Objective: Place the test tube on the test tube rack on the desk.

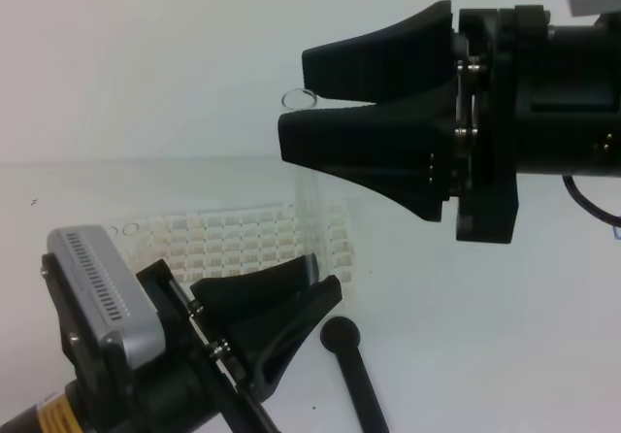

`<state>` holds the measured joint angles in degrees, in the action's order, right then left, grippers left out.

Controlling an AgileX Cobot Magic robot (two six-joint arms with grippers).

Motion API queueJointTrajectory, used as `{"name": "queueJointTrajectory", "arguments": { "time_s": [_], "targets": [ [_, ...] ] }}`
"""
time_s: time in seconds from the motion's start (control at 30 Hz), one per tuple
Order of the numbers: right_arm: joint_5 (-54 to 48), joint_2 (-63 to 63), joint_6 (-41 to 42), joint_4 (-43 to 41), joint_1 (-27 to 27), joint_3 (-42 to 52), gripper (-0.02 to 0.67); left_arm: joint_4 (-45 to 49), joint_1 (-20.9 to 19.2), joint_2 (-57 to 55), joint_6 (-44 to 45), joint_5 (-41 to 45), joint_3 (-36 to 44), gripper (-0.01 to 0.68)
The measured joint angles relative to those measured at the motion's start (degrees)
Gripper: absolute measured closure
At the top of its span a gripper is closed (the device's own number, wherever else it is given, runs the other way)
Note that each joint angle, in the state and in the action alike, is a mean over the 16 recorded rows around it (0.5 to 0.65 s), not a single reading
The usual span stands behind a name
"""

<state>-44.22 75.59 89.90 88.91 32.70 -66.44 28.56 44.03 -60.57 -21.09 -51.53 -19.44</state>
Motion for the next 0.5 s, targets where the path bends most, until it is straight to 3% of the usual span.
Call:
{"name": "queueJointTrajectory", "arguments": {
  "time_s": [0.5],
  "targets": [
    [-1.1,1.0,-0.1,0.5,2.3,-0.5,0.283,-0.3,0.0,0.0,0.2,0.5,0.0,0.572]
  ]
}}
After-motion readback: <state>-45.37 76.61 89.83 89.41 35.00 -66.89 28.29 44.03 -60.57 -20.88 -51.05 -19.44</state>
